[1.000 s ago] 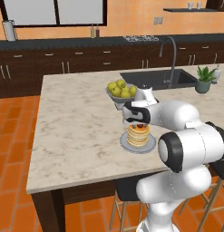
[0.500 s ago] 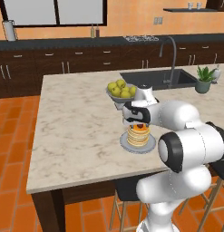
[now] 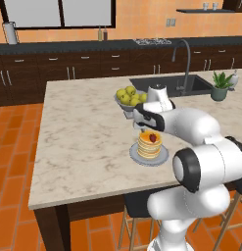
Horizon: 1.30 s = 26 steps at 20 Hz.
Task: Take the strawberry from the fridge and place it on top of the pancake, located on the dining counter.
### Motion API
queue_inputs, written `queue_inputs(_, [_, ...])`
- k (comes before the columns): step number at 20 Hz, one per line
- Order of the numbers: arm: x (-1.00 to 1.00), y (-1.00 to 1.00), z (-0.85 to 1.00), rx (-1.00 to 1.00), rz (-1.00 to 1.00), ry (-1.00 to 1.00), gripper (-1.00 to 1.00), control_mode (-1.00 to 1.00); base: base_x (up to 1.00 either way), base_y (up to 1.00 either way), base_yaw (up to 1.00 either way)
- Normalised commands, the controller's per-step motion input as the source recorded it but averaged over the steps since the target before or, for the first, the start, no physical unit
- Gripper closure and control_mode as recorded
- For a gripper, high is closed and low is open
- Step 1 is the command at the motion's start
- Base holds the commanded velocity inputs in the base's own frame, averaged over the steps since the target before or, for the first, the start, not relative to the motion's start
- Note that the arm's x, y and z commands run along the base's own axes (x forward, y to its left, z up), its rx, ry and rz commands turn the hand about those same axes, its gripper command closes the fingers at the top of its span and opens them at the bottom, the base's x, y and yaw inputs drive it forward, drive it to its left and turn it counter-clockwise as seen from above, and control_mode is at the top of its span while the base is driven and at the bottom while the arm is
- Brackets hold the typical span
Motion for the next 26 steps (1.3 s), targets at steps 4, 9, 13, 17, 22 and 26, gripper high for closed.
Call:
queue_inputs(4, [-0.26,-0.01,0.09,0.03,0.00,-0.04,-1.00,-1.00,0.00,0.00,0.00])
queue_inputs(9, [-0.73,-0.01,0.06,0.07,0.00,-0.07,-1.00,-1.00,0.00,0.00,0.00])
queue_inputs(13, [-1.00,0.04,0.42,0.02,0.00,-0.03,-1.00,-1.00,0.00,0.00,0.00])
queue_inputs(17, [-0.97,0.67,0.86,-0.08,0.00,0.00,-1.00,-1.00,0.00,0.00,0.00])
queue_inputs(22, [-0.66,1.00,0.43,-0.28,0.00,0.03,-1.00,-1.00,0.00,0.00,0.00])
queue_inputs(26, [-0.95,0.98,0.00,-0.23,0.00,-0.01,-1.00,-1.00,0.00,0.00,0.00])
